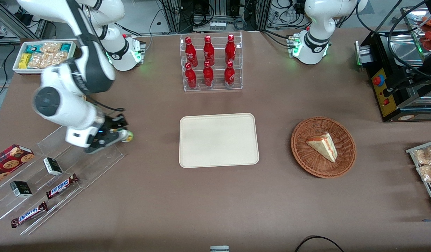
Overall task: Place green gum on tray
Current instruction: 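Lift the canister and carry it over the cream tray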
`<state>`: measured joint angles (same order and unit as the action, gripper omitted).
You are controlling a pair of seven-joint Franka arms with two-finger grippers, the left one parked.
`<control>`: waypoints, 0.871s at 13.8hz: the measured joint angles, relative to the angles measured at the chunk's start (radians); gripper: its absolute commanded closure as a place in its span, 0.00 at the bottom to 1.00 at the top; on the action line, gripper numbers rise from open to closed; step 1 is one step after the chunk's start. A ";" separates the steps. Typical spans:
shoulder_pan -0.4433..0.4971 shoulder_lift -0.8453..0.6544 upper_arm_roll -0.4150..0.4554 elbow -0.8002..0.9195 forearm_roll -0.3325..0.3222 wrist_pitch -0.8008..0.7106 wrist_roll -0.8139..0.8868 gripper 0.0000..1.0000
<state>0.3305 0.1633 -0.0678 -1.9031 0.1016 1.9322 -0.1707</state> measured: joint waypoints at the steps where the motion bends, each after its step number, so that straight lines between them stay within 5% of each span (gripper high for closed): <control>1: 0.030 0.023 0.000 0.009 0.015 0.019 0.048 1.00; 12: 0.357 0.285 -0.002 0.165 0.029 0.253 0.586 1.00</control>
<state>0.6871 0.4484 -0.0702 -1.7381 0.1308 2.1854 0.4156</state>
